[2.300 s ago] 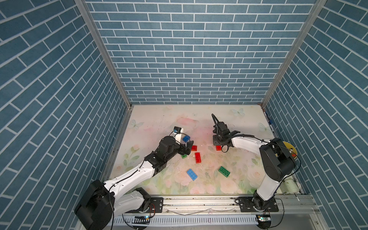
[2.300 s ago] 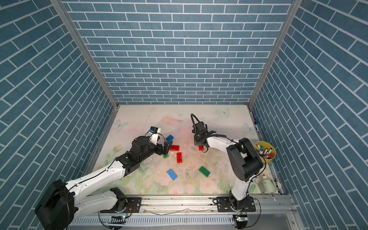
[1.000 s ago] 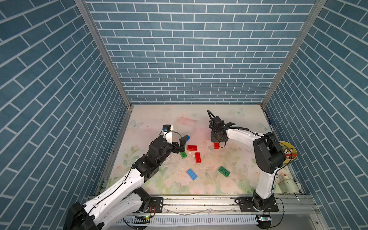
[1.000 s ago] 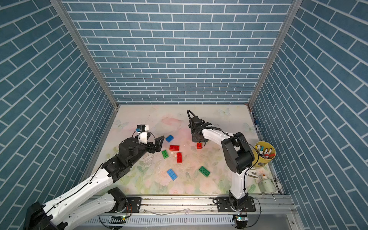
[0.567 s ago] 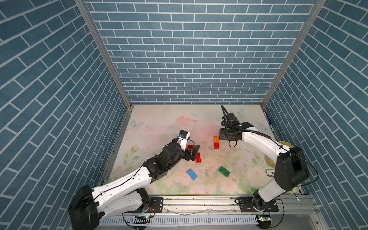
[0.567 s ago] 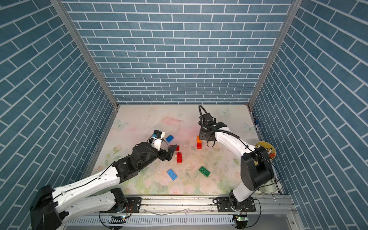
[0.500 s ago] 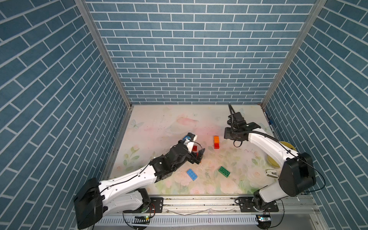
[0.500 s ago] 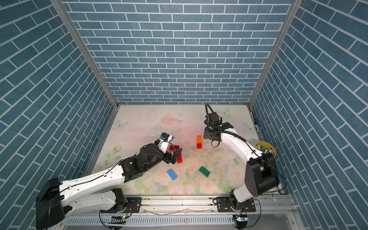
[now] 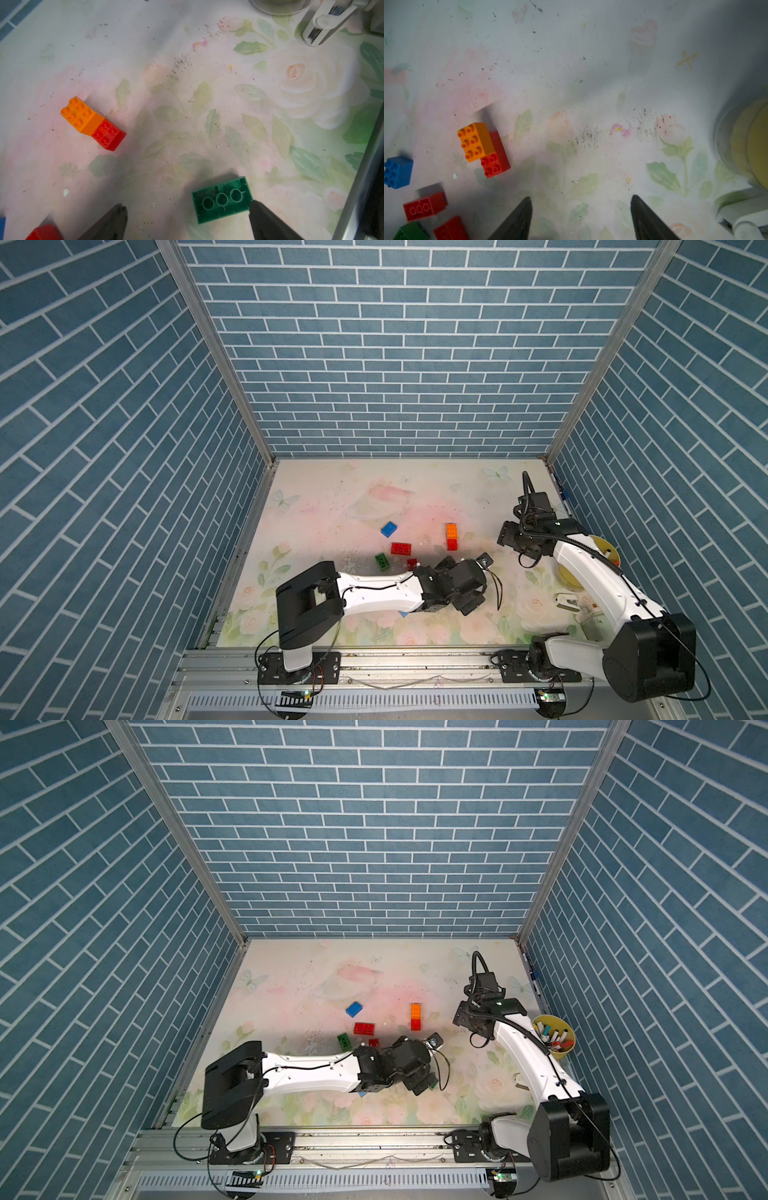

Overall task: Assemble a rectangle with lego
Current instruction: Pick up the lego brick from the center of the board.

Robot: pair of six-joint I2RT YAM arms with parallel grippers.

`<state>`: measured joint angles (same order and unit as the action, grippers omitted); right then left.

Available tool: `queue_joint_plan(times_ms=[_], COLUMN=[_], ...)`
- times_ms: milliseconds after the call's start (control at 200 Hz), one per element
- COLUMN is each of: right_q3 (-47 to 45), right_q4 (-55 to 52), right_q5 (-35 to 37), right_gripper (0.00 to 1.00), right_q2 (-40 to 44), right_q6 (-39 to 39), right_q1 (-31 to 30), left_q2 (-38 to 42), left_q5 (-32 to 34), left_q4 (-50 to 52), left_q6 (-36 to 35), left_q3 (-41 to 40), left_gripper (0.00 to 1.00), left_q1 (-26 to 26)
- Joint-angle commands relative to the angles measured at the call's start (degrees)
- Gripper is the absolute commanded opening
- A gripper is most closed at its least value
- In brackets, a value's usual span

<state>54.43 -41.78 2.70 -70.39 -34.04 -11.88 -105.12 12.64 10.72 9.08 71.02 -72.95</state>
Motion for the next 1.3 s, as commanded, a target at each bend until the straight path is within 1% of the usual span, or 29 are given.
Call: queue_joint_plan(times_ms=[0, 45, 175, 350, 500, 550, 745, 840, 915, 1010, 1115, 1155, 1190, 1245, 1295], right_q3=[-1.56, -2.13, -3.31, -4.93, -6.07, -6.26, -6.62, -6.62, -6.62, -6.34, -5.23, -4.44, -3.64, -1.91, -0.45], right_q4=[0.02, 0.4, 1.48, 3.45, 4.6, 4.78, 4.86, 4.87, 4.84, 4.65, 3.93, 3.5, 3.3, 3.19, 3.54], right_q5=[-0.67, -0.7, -1.69, -2.91, -3.3, -3.32, -2.96, -2.88, -2.83, -3.91, -6.91, -7.44, -10.24, -13.9, -19.38], right_gripper=[0.86, 0.9, 0.91, 0.91, 0.91, 0.91, 0.9, 0.89, 0.89, 0.89, 0.89, 0.89, 0.89, 0.88, 0.88], right_q2=[2.91, 3.36, 4.1, 5.01, 5.63, 5.79, 6.23, 6.29, 6.27, 6.31, 7.15, 7.73, 8.33, 8.75, 8.86], right_q6=[-0.62, -0.12, 0.92, 1.21, 1.18, 1.26, 1.35, 1.35, 1.22, 1.0, 0.61, 0.52, 0.47, 0.38, 0.47], right_q1=[1.04, 1.41, 2.29, 2.99, 3.25, 3.28, 3.66, 3.88, 3.96, 4.27, 4.98, 5.17, 5.35, 5.48, 5.63], left_q2=[-3.76, -5.81, -10.55, -13.74, -16.0, -16.71, -18.45, -18.45, -17.93, -15.96, -10.23, -7.15, -4.34, 1.67, 6.7], left_q5=[-3.51, -4.27, -5.52, -6.57, -5.75, -5.75, -5.28, -4.06, -2.38, 1.27, 7.35, 10.13, 12.43, 14.64, 16.26], left_q4=[7.73, 9.56, 14.51, 17.68, 19.74, 20.05, 20.59, 20.65, 20.53, 18.67, 12.48, 8.87, 5.51, -2.26, -10.36], left_q6=[3.92, 4.9, 6.37, 7.49, 7.8, 7.88, 8.32, 8.51, 8.42, 8.28, 7.14, 6.08, 4.45, 1.29, -1.97], left_q3=[4.78, 7.09, 12.26, 15.02, 16.8, 17.45, 19.11, 19.08, 18.65, 16.9, 11.64, 8.72, 5.03, -1.64, -8.53], left_gripper=[0.99, 1.0, 1.0, 1.0, 1.0, 0.98, 0.83, 0.7, 0.64, 0.6, 0.59, 0.58, 0.58, 0.54, 0.5], left_q1=[-0.71, -0.75, -0.74, -0.72, -0.69, -0.7, -0.63, -0.64, -0.68, -0.64, -0.66, -0.62, -0.7, -0.68, -0.62])
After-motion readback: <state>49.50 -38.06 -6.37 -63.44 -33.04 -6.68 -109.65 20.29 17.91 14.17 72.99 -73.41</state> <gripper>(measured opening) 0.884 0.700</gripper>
